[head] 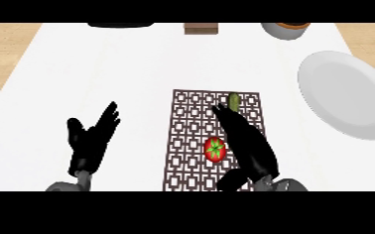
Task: Pick the tomato from the placemat and place it in the plate
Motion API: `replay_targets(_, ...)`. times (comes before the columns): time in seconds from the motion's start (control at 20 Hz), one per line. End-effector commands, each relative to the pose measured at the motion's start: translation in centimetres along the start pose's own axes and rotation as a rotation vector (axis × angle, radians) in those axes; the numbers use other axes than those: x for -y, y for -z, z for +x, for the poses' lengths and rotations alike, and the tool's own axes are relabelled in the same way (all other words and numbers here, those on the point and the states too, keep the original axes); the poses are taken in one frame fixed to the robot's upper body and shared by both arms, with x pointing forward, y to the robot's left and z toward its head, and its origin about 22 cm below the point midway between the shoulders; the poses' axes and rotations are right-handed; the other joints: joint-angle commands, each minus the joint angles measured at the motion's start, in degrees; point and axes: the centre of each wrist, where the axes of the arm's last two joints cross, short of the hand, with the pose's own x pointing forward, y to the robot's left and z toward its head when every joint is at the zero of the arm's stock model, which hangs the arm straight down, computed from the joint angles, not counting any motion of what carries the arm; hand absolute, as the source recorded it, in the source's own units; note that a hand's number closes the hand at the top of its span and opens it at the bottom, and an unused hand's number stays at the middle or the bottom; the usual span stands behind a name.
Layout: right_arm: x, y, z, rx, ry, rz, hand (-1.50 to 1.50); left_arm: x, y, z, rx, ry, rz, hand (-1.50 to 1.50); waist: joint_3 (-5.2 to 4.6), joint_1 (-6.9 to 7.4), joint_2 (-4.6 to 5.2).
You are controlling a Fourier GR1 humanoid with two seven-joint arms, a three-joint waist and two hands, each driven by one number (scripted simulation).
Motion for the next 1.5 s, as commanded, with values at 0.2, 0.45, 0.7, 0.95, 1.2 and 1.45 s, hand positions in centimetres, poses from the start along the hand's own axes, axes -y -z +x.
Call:
replay_targets(0.2,-3.5,2.1,-0.4,-0.082,-0.085,-0.026,-1.50,0.1,-2.0,0.9,-0.011,0.000,-0.004,0.00,0.02,0.27,-0.01)
replay_targets(0.45,-4.3,2.9,-1.4,-0.082,-0.121,0.026,-1.50,0.9,0.1,-1.1,-0.012,-0.004,-0.007,0.00,0.00,0.07,0.06)
replay_targets(0.7,-4.8,4.8,-0.4,-0.087,-0.102,0.054,-1.50,-0.5,-1.4,-0.4,0.015,0.007,0.006,0.00,0.00,0.21,0.02)
replay_targets(0.95,-6.3,3.9,-0.5,-0.045,-0.219,0.141,1.50,0.8,0.5,0.3,-0.002,-0.008,0.002,0.00,-0.01,-0.02,0.05)
replay_targets(1.2,-6.1,3.8,-0.6,-0.010,-0.260,0.054,1.50,1.0,-0.8,0.1,0.009,-0.021,-0.003,0.00,0.00,0.02,-0.02)
replay_targets(1.45,-4.8,3.4,-0.9,0.011,-0.258,-0.007,1.50,-0.4,-1.3,1.1,0.005,-0.020,0.001,0.00,0.00,0.02,-0.03)
